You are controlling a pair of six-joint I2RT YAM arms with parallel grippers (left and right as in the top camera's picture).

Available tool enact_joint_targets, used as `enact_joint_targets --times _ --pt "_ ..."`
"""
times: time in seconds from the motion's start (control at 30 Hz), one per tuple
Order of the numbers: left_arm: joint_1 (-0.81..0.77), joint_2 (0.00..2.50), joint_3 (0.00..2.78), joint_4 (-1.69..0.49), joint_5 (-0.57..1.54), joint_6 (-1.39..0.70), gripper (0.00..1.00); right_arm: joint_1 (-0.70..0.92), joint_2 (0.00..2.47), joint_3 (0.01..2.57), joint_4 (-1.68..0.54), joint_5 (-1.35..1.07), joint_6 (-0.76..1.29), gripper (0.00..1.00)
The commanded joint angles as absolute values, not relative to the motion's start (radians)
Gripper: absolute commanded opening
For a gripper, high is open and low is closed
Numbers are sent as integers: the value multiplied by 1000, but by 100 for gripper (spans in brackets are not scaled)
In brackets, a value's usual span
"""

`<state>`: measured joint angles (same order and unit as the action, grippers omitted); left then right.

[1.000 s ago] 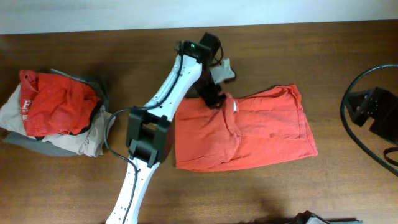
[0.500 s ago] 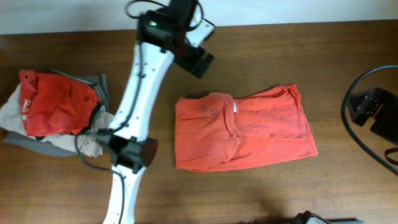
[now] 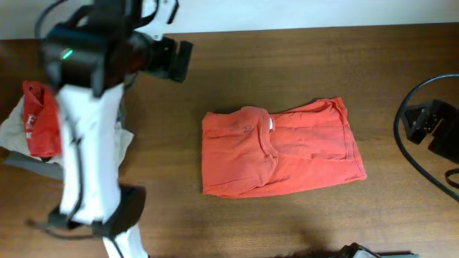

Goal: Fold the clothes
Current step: 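Open the left gripper and retract it left toward the clothes pile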

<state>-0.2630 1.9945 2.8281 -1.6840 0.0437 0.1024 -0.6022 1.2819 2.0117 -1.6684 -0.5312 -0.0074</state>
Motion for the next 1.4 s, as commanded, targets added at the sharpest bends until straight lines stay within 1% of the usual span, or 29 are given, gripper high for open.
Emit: enact_joint_targets --times 0.0,0.17,0.37,0.57,0.63,0.77,0.83,0.97,1.1,1.23,1.37 --pt "-266 1914 2844 -1687 36 26 99 -600 1278 2012 -1665 -522 -23 98" --pt "-266 1827 2843 -1687 -68 -16 99 -600 1272 2012 -1666 -522 -30 98" --pt "-266 1671 2751 -1687 -90 -41 99 -600 1243 2012 -1680 -522 -30 98" --pt "-266 1502 2469 -1687 -301 -191 99 -600 1169 2012 -1684 -532 -30 97" --pt "-265 1455 2354 -1687 -355 -247 99 -600 1139 2012 -1684 -554 -30 100" --pt "-265 1400 2119 -1652 -366 -285 99 -600 1107 2012 -1697 -592 -30 99" --pt "-265 1382 1945 -1573 -324 -284 99 -592 1096 2012 -1699 -595 -29 99" --pt "-265 1378 1707 -1392 -212 -245 99 -532 1090 2012 -1699 -594 -30 99" --pt "-265 1380 1481 -1153 12 -121 99 -476 1092 2012 -1699 -566 -30 99" --pt "-265 1382 1319 -979 189 -22 99 -449 1094 2012 -1698 -533 -29 99" --pt "-239 1394 1226 -906 281 -6 99 -449 1101 2012 -1698 -533 -29 99"
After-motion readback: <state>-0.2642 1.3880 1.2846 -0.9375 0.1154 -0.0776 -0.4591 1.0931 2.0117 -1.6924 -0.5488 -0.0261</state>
